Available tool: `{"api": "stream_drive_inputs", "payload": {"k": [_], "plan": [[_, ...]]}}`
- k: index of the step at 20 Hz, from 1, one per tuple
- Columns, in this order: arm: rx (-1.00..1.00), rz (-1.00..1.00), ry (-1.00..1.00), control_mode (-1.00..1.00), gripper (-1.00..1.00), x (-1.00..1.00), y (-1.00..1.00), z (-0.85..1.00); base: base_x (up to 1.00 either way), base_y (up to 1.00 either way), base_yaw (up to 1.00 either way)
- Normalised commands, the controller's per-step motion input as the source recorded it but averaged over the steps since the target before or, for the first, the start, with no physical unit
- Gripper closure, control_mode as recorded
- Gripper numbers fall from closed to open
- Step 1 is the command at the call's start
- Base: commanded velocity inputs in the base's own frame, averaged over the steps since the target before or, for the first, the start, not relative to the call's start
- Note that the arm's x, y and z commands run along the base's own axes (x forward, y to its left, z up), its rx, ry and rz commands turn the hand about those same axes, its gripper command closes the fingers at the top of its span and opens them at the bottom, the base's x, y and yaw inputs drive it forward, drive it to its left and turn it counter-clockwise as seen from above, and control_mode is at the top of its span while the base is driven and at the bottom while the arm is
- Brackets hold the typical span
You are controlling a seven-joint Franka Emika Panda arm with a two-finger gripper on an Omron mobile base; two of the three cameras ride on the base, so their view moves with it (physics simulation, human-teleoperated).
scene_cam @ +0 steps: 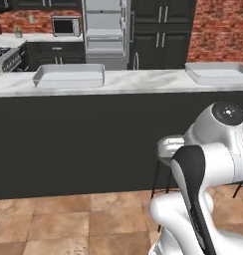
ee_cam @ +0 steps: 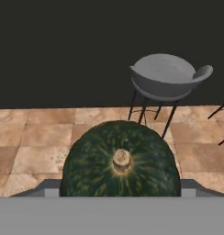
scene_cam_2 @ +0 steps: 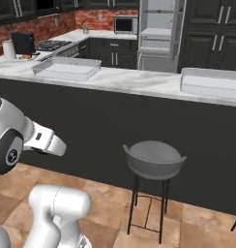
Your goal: Place the cold items (cucumber and squash) from the fridge in one tupperware on the dining counter. Place the warm items (kebab skewer and hot dog) in the stove area in another tupperware.
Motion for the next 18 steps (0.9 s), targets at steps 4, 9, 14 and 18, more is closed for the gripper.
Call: {"api": "stream_drive_inputs", "payload": {"k": [4,9,14,18], "plan": [[0.0,0.0,0.0,1.0,1.0,0.0,0.0,0.0,0.43,0.85,-0.06],[0.0,0.0,0.0,1.0,1.0,0.0,0.0,0.0,0.56,0.7,-0.16],[0.0,0.0,0.0,1.0,1.0,0.0,0.0,0.0,0.13,0.32,-0.09],[0.0,0.0,0.0,1.0,1.0,0.0,0.0,0.0,0.74,0.01,-0.11]]}}
